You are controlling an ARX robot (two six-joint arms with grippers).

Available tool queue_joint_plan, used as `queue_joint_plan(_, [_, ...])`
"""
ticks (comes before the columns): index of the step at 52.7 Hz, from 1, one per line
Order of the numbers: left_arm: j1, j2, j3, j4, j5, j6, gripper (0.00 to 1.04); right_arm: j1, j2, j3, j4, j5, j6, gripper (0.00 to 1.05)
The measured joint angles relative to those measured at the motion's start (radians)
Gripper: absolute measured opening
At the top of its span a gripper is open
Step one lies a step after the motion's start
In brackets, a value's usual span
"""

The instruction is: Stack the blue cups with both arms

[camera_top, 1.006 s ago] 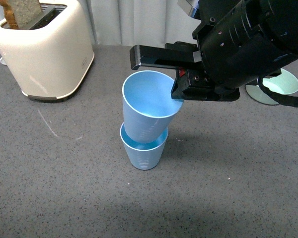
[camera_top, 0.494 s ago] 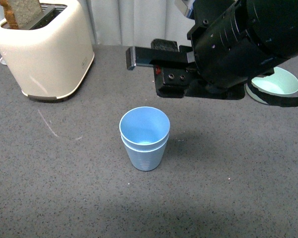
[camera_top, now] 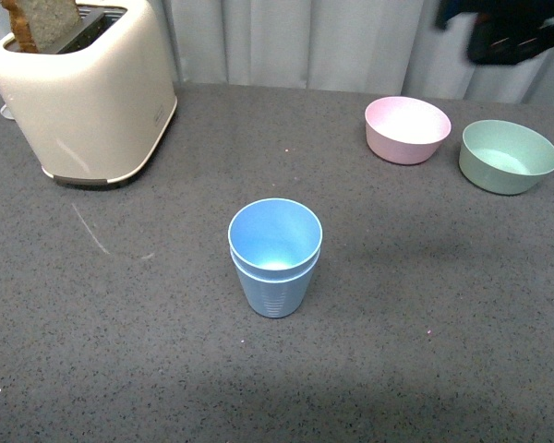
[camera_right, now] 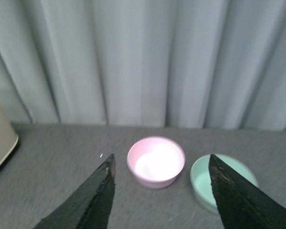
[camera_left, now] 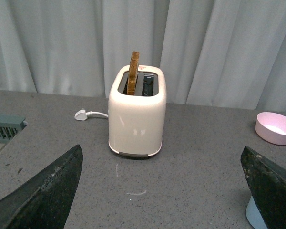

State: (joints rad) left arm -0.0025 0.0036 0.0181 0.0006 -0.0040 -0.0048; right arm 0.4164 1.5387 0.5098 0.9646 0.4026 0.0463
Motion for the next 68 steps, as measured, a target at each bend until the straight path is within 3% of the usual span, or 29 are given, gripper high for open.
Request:
queue_joint_plan(5, [0.0,0.0,0.0,0.0,0.003,0.0,0.98,-0.051,-0.105,-0.088,0.061,-0.04,-0.02,0.4])
queue_joint_plan(17, [0.0,0.0,0.0,0.0,0.004,0.0,0.98,-0.161,-0.286,-0.278,0.038,-0.155,-0.043,0.01])
queue_joint_plan(31, [0.0,0.0,0.0,0.0,0.004,0.0,0.98,-0.261,-0.452,-0.425,0.019,-0.246,-0.044,0.01])
queue_joint_plan(46, [0.0,0.0,0.0,0.0,0.004,0.0,0.98,-0.323,-0.694,-0.482,-0.165,-0.314,-0.044,0.01])
queue_joint_plan(48, [0.0,0.0,0.0,0.0,0.004,0.0,0.98,-0.365,-0.737,-0.49,-0.202,-0.377,-0.044,0.01])
queue_joint_plan(51, [0.0,0.0,0.0,0.0,0.004,0.0,0.98,-0.402,-0.795,-0.497,-0.25,-0.393,-0.043,0.01])
queue_joint_plan(68, [0.0,0.0,0.0,0.0,0.004,0.0,0.98,-0.414,-1.009,-0.507,-0.442,-0.401,-0.043,0.01])
